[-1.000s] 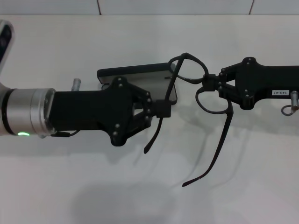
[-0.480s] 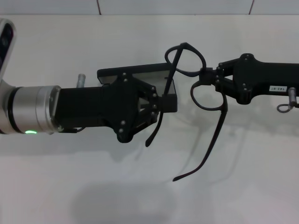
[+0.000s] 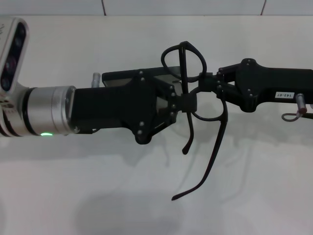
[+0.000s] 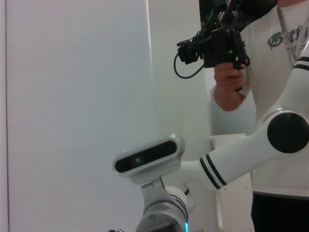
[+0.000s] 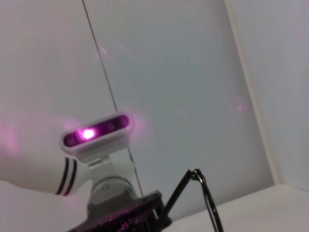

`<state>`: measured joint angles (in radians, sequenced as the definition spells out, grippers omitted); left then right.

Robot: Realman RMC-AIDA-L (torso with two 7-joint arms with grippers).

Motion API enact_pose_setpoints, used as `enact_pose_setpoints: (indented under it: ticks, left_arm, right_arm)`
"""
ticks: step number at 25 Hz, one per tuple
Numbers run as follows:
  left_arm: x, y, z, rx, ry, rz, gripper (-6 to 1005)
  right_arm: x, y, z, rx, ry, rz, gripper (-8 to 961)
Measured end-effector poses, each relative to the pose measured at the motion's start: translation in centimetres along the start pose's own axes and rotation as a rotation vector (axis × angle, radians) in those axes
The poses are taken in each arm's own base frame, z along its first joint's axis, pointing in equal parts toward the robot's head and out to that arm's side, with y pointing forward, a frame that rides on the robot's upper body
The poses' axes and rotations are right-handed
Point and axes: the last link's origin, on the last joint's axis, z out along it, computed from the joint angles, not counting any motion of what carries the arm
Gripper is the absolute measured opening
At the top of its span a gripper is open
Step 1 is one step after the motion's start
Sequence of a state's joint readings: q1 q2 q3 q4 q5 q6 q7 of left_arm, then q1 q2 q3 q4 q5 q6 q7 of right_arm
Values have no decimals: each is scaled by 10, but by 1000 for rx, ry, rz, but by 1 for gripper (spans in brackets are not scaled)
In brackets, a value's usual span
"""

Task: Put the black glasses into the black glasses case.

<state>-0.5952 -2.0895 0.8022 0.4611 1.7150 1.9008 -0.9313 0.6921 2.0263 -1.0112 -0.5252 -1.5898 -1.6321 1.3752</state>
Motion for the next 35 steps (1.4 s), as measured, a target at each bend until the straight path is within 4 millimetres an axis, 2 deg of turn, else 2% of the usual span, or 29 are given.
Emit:
enact_pose_setpoints:
  ticks: [10,23,31,35]
  left_arm:
    - [-3,-4,8,45,37,12,6]
    - [-5,-5,8,64,45,27,9]
    - [0,0,3,36,64,14,11]
    - [0,2,-3,-1,6,-15,12]
  right_arm:
    - [1,7,11,-59,-10,23,55]
    - [2,11,10,-77,-22,28,55]
    - [1,-2,-5,32,-28,6,55]
    - [3,-10,-18,94,-5,-5,55]
